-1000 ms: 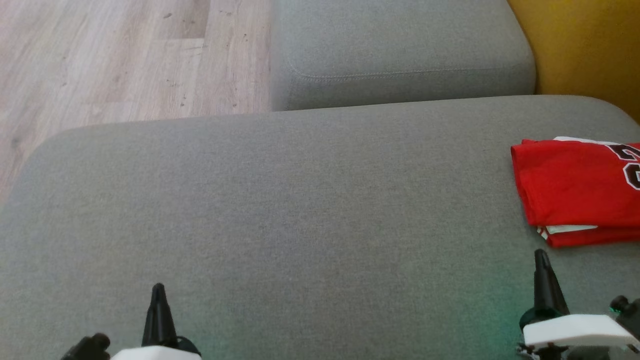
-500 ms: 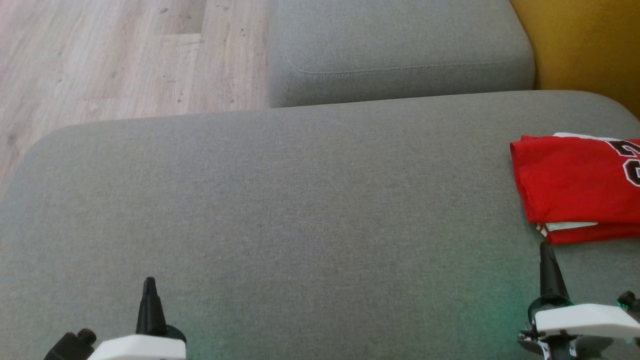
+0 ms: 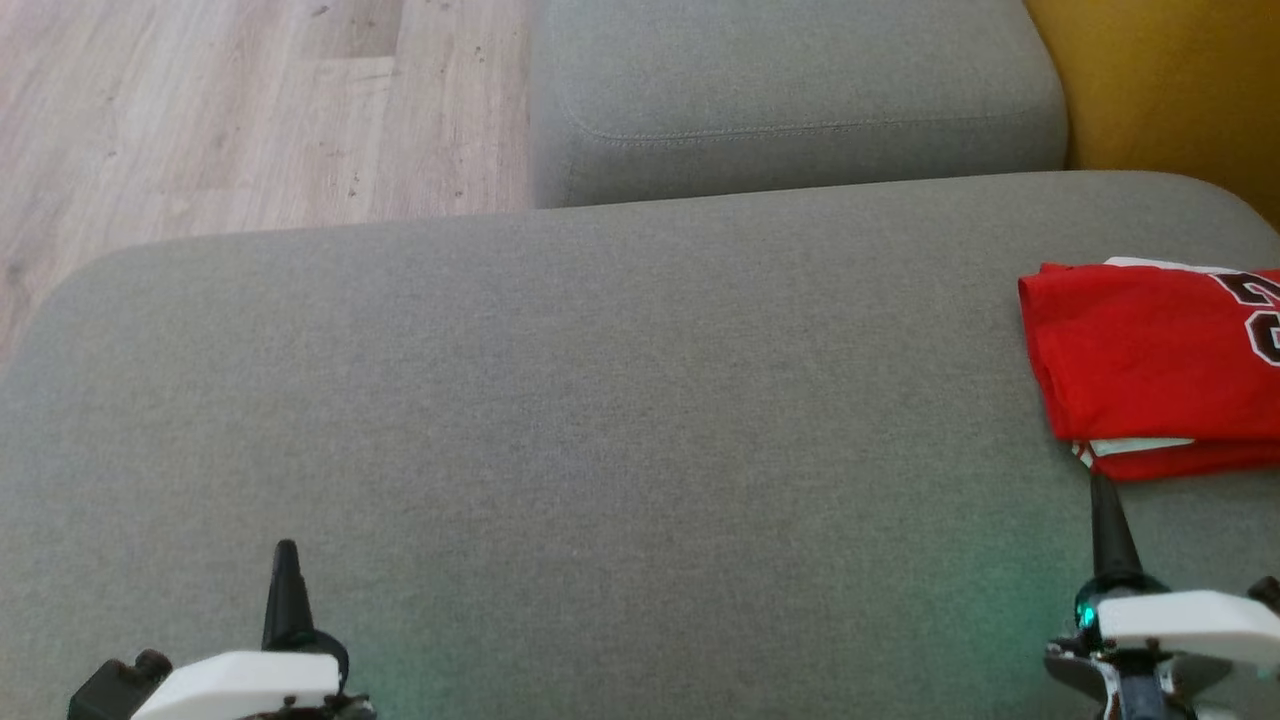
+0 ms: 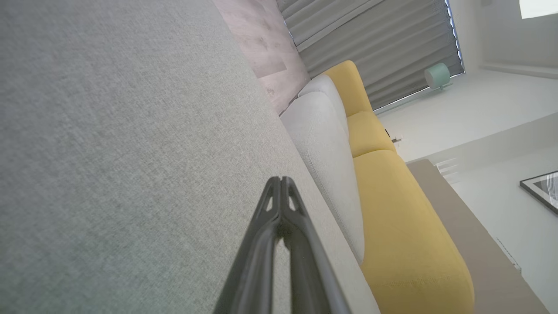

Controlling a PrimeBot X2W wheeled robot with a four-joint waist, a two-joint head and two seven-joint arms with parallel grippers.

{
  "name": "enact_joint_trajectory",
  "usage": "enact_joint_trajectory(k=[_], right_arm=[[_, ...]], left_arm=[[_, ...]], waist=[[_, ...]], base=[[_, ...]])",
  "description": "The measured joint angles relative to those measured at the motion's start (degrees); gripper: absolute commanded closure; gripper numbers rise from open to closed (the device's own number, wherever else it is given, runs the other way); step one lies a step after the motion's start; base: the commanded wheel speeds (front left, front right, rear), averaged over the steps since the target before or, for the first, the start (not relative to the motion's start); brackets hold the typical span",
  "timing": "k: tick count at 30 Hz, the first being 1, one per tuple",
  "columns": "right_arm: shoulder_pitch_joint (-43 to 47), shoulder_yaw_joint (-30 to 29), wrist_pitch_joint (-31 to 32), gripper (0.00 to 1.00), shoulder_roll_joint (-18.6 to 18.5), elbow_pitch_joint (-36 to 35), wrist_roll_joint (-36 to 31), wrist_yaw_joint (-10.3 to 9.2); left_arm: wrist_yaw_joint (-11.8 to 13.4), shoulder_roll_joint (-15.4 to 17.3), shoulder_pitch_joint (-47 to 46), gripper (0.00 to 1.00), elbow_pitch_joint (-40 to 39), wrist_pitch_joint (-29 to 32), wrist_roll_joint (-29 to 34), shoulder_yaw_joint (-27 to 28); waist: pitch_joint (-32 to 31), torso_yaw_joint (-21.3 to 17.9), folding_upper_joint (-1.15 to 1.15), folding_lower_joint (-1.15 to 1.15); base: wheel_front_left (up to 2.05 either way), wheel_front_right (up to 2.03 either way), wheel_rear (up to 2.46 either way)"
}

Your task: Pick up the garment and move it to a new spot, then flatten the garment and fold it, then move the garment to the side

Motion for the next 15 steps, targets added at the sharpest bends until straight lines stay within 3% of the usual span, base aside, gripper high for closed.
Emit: enact_joint_trajectory(k=[15], right_arm=[[-1.96, -1.4, 2.24, 1.0, 0.0, 0.79, 9.16, -0.01]], left_arm=[[-1.57, -0.01, -2.3, 1.0, 1.12, 2.04, -9.27, 1.97]], waist=[[0.66, -0.32, 0.0, 0.0]], base=[[0.0, 0.0, 0.0]])
